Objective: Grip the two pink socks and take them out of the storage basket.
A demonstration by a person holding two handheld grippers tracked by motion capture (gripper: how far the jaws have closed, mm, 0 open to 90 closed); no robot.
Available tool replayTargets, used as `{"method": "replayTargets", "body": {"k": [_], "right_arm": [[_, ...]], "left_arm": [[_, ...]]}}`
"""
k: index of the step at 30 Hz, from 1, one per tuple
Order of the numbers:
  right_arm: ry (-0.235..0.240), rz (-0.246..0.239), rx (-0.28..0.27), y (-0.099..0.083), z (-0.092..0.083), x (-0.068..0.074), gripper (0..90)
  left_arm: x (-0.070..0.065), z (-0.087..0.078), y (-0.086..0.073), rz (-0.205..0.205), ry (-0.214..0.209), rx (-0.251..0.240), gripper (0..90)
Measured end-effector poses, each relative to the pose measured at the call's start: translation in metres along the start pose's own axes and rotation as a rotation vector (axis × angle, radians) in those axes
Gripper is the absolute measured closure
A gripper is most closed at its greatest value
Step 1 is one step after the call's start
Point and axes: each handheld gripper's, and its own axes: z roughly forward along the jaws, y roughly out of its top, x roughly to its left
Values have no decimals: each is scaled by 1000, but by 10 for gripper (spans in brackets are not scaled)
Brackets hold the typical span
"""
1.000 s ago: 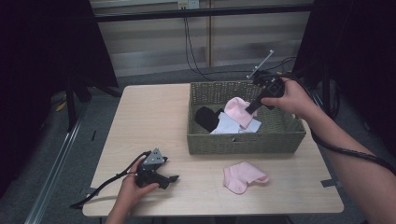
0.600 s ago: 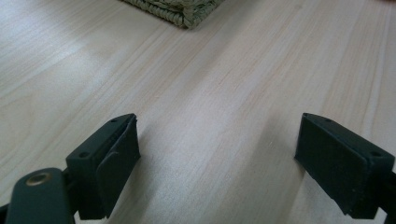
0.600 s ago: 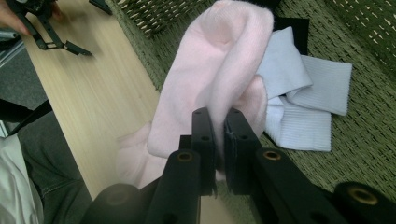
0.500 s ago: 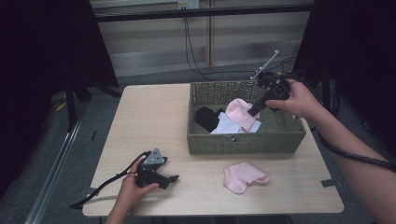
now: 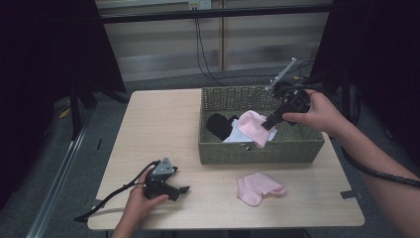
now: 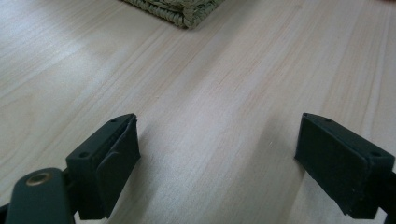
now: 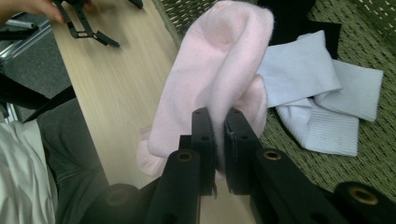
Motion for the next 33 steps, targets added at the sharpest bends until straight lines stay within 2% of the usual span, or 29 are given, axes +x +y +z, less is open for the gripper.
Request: {"method": "replayTargets", "body": {"k": [11,18,33], "right_arm": [[25,-31,-3,-7,4,13,840],[51,-63,7,-11,13,23,838],[91,-83,13,-17,35,36,837]], "left_arm": [[0,0,0,-1,2,-2,129],[0,0,0,0,2,-3,129],[0,0,0,-4,0,-2,129]]}}
